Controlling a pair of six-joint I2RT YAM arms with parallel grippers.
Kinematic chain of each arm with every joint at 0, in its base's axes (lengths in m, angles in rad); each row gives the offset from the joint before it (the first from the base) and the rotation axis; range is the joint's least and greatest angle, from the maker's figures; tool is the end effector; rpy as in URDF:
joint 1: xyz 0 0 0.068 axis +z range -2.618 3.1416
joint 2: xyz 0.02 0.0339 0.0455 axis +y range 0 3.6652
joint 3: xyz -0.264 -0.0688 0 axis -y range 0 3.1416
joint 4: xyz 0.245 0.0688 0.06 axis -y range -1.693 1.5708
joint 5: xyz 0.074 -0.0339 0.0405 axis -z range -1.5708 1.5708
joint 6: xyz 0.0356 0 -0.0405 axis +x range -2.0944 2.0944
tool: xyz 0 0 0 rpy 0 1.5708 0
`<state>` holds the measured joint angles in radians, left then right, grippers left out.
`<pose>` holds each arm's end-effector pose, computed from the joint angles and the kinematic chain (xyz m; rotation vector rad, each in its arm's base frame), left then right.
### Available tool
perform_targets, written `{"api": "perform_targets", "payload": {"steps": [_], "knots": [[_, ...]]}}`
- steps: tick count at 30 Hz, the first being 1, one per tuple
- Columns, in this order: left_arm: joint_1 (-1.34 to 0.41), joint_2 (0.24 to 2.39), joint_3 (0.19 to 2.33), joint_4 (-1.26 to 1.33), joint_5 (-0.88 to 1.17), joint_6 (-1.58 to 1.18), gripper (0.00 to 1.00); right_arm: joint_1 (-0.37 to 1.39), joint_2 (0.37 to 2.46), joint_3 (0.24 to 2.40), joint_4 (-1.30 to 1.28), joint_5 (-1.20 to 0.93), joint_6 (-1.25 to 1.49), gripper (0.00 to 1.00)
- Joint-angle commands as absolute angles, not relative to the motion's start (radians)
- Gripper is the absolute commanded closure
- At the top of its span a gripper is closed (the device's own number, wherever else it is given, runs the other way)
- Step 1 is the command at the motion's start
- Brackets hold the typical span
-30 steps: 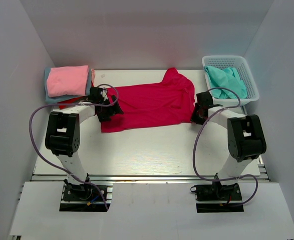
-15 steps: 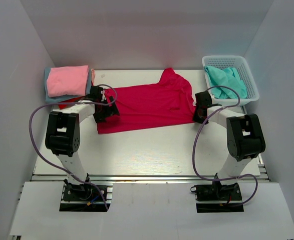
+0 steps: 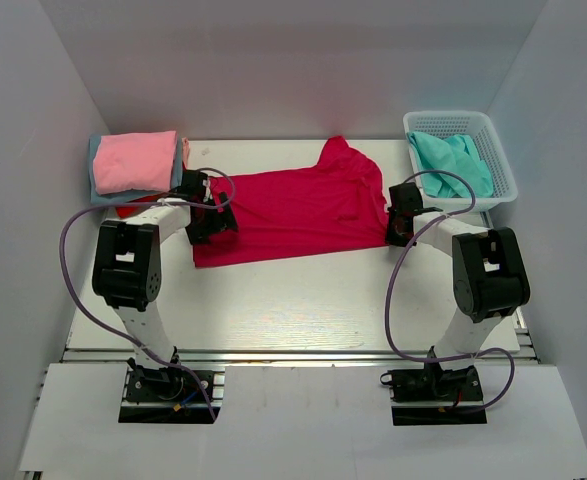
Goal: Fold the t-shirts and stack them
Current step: Fold the flattened tshirt in 1/3 of the way
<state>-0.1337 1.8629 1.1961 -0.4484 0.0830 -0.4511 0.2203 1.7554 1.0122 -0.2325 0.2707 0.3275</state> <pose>0.3701 -0.0528 0.1636 -0.4032 2.6844 -0.2893 0.3438 0.0672 0.1617 0.2379 2.4874 -0.1202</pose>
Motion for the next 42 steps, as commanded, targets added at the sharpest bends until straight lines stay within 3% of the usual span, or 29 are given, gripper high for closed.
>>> {"api": "perform_targets", "payload": {"steps": [1,11,12,13,14,19,26,30,34,37,42], "knots": [[-0.12,1.922,1.192,-0.531,-0.031,-0.416,0.0,0.212,1.738,1.035,-0.296,0.367,0.281,0.7],[-0.12,1.931,1.213,-0.561,-0.1,-0.407,0.0,0.213,1.736,1.045,-0.33,0.44,0.279,0.76],[-0.12,1.931,1.213,-0.561,-0.1,-0.396,0.0,0.209,1.735,1.045,-0.319,0.439,0.275,0.84],[-0.12,1.931,1.213,-0.551,-0.1,-0.396,0.0,0.213,1.733,1.043,-0.316,0.428,0.27,0.97],[-0.12,1.931,1.213,-0.551,-0.1,-0.396,0.0,0.212,1.732,1.042,-0.301,0.401,0.267,1.0],[-0.12,1.931,1.213,-0.541,-0.077,-0.387,0.0,0.213,1.7,1.005,-0.192,0.263,0.219,1.0],[-0.12,1.931,1.213,-0.541,-0.067,-0.387,0.0,0.218,1.626,0.999,-0.305,0.262,0.233,0.99],[-0.12,1.931,1.213,-0.541,-0.058,-0.377,0.0,0.216,1.517,0.936,-0.322,0.255,0.244,0.87],[-0.12,1.931,1.213,-0.541,-0.058,-0.377,0.0,0.221,1.486,0.902,-0.302,0.203,0.224,0.86],[-0.12,1.931,1.213,-0.541,-0.058,-0.377,0.0,0.221,1.506,0.905,-0.272,0.149,0.19,0.76],[-0.12,1.94,1.213,-0.541,-0.058,-0.377,0.0,0.229,1.603,0.934,-0.253,0.205,0.181,0.71]]}}
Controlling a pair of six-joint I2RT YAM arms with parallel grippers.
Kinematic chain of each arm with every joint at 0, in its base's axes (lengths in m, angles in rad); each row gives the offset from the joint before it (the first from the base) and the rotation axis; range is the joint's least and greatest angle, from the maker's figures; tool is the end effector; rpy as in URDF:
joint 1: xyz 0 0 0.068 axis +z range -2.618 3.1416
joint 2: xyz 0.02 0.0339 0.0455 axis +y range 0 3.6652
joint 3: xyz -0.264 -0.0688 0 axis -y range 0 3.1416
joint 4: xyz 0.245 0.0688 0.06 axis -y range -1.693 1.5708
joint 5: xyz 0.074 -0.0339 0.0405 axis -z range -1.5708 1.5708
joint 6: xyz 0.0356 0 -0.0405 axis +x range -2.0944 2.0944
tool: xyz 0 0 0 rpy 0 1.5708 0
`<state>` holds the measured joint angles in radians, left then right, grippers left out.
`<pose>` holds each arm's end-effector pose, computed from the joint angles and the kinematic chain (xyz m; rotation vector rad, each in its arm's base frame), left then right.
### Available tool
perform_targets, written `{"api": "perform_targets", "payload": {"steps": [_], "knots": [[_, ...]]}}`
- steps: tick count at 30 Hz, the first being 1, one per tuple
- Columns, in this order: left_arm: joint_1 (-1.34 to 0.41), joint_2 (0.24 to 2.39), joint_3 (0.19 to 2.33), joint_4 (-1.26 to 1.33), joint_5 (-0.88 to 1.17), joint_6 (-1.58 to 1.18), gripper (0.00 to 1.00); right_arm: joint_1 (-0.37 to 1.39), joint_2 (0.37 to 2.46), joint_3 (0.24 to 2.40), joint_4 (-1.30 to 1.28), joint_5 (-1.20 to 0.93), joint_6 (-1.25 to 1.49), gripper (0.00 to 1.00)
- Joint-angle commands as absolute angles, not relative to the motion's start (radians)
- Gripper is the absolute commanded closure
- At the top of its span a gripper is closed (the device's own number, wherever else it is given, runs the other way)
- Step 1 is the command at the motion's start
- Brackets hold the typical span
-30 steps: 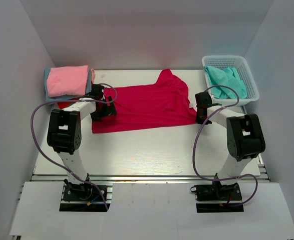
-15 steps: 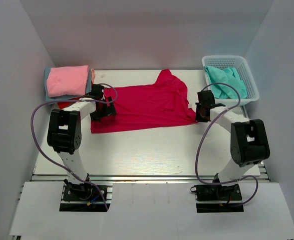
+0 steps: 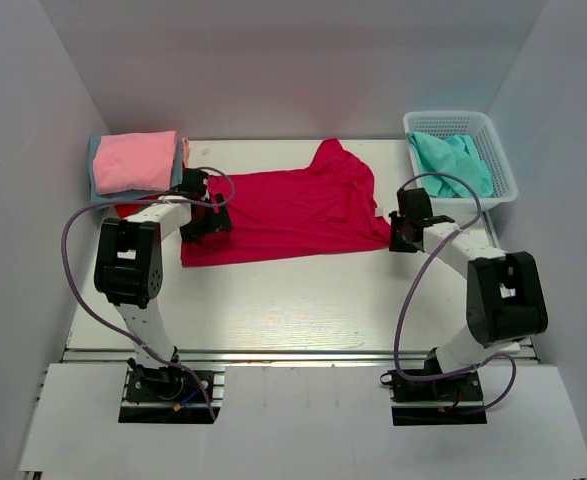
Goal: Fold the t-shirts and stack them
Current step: Fold the flattened tshirt in 1/3 of the way
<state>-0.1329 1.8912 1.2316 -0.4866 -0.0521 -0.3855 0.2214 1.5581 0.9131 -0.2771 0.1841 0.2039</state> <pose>0.3756 -0.0483 0.1615 -0.3574 2.6934 -0.0817 0.3081 0.0627 0.1913 0.0551 2.4709 -0.0476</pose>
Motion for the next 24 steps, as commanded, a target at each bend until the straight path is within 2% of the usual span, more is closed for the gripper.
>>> {"api": "perform_targets", "payload": {"steps": [1,15,16,18,20,24], "knots": [[-0.12,1.94,1.213,-0.541,-0.058,-0.377,0.0,0.229,1.627,0.939,-0.25,0.219,0.183,0.71],[-0.12,1.95,1.223,-0.551,-0.058,-0.368,0.0,0.226,1.721,0.983,-0.13,0.229,0.183,0.7],[-0.12,1.95,1.223,-0.551,-0.058,-0.368,0.0,0.225,1.721,0.986,-0.132,0.229,0.178,0.74],[-0.12,1.95,1.223,-0.551,-0.058,-0.368,0.0,0.226,1.723,0.986,-0.13,0.235,0.176,0.89],[-0.12,1.959,1.223,-0.551,-0.058,-0.368,0.0,0.227,1.718,0.986,-0.124,0.238,0.176,1.0],[-0.12,1.959,1.223,-0.56,-0.081,-0.368,0.0,0.227,1.707,1.002,-0.17,0.296,0.169,1.0]]}}
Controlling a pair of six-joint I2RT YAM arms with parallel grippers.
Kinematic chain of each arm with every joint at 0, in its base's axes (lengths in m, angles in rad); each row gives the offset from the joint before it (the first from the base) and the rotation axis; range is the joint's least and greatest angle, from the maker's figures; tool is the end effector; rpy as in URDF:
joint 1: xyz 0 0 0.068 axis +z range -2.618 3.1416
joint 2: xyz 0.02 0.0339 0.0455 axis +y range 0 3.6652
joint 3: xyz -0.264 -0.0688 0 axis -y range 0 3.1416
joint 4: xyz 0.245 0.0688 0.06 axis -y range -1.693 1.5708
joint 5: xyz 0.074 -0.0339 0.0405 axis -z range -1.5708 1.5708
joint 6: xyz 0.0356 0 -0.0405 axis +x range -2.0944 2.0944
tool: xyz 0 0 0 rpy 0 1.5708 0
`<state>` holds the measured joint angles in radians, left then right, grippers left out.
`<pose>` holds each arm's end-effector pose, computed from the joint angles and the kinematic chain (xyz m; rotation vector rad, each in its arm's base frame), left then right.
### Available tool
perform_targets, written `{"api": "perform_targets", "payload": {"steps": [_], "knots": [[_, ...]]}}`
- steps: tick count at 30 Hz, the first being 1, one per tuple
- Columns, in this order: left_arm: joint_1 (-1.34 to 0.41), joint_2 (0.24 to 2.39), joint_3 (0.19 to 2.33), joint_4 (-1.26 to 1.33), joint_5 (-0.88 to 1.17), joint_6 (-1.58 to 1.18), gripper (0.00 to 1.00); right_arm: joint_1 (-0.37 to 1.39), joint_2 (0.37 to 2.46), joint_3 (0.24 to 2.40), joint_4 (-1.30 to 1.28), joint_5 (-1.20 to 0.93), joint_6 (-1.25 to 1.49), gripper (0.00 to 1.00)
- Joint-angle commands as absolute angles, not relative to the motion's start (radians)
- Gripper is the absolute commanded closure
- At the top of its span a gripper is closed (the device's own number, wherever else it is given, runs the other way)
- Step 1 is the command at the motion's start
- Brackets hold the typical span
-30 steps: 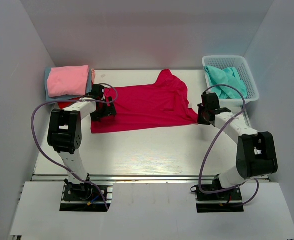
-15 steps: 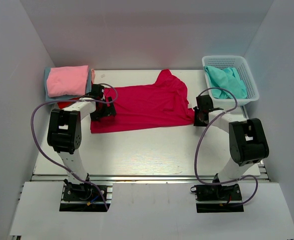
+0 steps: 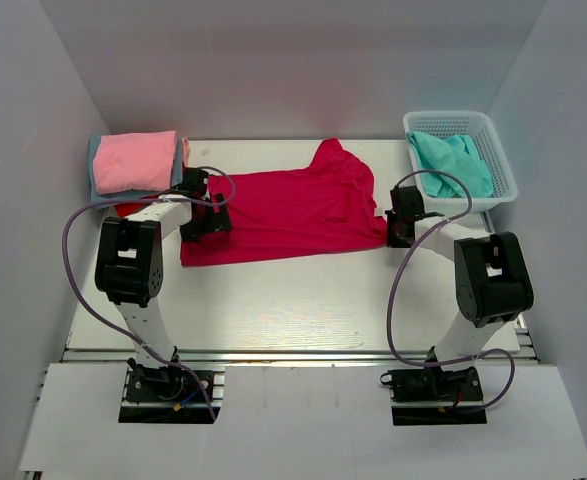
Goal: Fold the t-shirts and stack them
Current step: Fold the flattened tshirt in 1/3 of the way
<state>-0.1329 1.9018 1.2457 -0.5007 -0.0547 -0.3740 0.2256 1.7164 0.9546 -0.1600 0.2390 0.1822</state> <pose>0.3775 -0.0485 0.1610 -0.3434 2.7048 -0.0714 0.3358 0.0684 0.1625 0.0459 2.4594 -0.1216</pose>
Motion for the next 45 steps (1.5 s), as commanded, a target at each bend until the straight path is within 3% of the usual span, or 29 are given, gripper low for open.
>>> {"api": "perform_targets", "payload": {"steps": [1,8,17,19,25,26,27,29,31,33,34,36,39,40,45], "knots": [[-0.12,1.959,1.223,-0.56,-0.095,-0.368,0.0,0.226,1.701,1.005,-0.19,0.358,0.158,1.0],[-0.12,1.95,1.223,-0.569,-0.117,-0.359,0.0,0.219,1.632,1.015,-0.222,0.469,-0.048,1.0],[-0.12,1.959,1.232,-0.58,-0.138,-0.359,0.0,0.212,1.684,1.003,-0.32,0.322,-0.235,1.0],[-0.12,1.959,1.241,-0.58,-0.138,-0.359,0.0,0.207,1.729,1.009,-0.322,0.321,-0.239,0.91],[-0.12,1.947,1.241,-0.589,-0.138,-0.35,0.0,0.195,1.786,1.057,-0.302,0.454,-0.18,0.8],[-0.12,1.947,1.241,-0.589,-0.129,-0.35,0.0,0.195,1.763,1.058,-0.281,0.474,-0.172,0.67],[-0.12,1.931,1.232,-0.577,-0.129,-0.339,0.0,0.192,1.753,1.058,-0.27,0.526,-0.167,0.61],[-0.12,1.908,1.232,-0.568,-0.12,-0.339,0.0,0.192,1.707,1.078,-0.264,0.548,-0.146,0.57],[-0.12,1.89,1.223,-0.568,-0.11,-0.328,0.0,0.201,1.653,1.103,-0.299,0.468,-0.14,0.56],[-0.129,1.875,1.223,-0.558,-0.11,-0.328,0.0,0.21,1.625,1.123,-0.308,0.356,-0.106,0.47],[-0.129,1.861,1.223,-0.548,-0.11,-0.328,0.0,0.21,1.596,1.123,-0.296,0.259,-0.074,0.4],[-0.129,1.861,1.233,-0.548,-0.088,-0.328,0.0,0.216,1.553,1.103,-0.288,0.057,-0.066,0.1],[-0.129,1.852,1.233,-0.548,-0.087,-0.328,0.0,0.222,1.522,1.083,-0.241,-0.191,-0.009,0.1],[-0.129,1.852,1.233,-0.548,-0.087,-0.328,0.0,0.225,1.523,1.072,-0.209,-0.366,-0.008,0.1],[-0.129,1.852,1.233,-0.548,-0.078,-0.328,0.0,0.244,1.592,1.058,-0.137,-0.526,0.07,0.1]]}}
